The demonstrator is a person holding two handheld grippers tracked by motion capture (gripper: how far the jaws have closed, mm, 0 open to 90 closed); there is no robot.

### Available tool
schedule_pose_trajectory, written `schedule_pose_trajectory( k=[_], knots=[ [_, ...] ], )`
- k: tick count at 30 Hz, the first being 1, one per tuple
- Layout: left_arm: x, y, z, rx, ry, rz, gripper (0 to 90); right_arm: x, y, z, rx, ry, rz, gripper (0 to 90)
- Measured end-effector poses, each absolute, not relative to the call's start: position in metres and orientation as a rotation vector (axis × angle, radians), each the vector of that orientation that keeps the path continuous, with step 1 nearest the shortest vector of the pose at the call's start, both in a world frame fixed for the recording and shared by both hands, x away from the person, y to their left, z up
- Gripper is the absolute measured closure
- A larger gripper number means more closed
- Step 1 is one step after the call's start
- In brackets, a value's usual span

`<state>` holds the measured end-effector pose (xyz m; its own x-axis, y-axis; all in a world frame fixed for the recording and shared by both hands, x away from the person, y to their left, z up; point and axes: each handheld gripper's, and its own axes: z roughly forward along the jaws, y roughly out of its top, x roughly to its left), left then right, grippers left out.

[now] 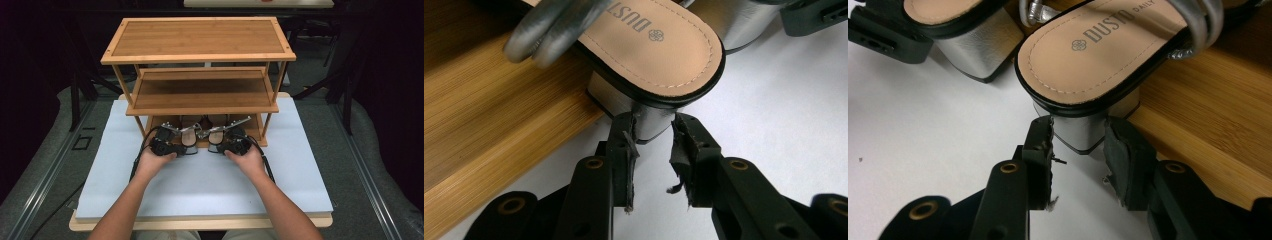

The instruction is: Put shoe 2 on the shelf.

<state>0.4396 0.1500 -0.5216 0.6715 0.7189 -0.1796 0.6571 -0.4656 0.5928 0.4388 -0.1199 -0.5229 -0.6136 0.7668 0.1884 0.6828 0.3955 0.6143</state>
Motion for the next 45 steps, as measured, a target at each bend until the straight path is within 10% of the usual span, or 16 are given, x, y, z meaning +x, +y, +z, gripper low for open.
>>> schedule_pose_trajectory(
  k=[45],
  knots=[
    [0.437,0.122,-0.520,2.251,1.029,0.125,70.6,0.433,-0.120,-0.522,1.307,2.497,0.993,61.7]
  ],
)
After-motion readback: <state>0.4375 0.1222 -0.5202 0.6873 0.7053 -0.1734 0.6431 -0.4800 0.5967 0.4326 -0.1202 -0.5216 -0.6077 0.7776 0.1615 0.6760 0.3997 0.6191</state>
